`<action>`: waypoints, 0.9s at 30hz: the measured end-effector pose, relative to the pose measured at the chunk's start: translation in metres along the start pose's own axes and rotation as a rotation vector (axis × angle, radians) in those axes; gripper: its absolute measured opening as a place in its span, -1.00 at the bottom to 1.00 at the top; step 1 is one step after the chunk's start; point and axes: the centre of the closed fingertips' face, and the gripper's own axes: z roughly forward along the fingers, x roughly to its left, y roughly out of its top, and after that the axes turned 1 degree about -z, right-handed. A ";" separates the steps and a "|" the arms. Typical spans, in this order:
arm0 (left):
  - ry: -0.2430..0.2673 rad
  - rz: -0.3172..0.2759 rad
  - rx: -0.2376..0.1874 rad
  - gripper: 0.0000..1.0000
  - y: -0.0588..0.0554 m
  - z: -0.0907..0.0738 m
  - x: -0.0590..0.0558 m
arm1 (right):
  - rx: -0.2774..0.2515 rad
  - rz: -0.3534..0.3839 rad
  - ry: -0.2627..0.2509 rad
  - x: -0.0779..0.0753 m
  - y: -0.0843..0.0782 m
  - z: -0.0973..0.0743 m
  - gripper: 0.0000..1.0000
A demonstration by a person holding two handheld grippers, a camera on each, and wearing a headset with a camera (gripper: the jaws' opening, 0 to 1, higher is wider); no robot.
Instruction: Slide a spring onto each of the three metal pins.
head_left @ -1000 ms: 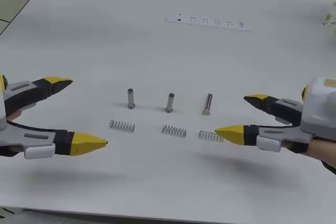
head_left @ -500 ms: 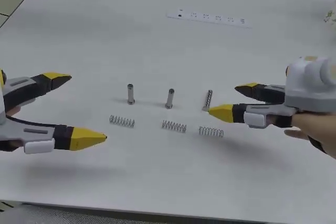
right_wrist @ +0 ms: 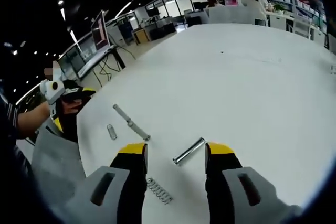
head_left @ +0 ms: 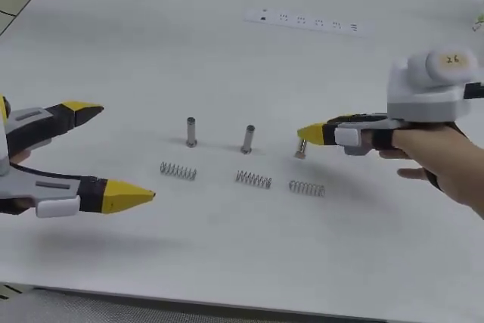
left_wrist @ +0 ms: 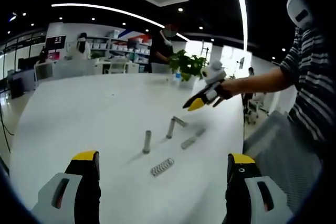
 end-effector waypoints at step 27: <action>0.007 -0.021 0.004 0.97 -0.004 0.000 0.006 | 0.227 0.165 -0.163 -0.032 -0.020 0.039 -0.74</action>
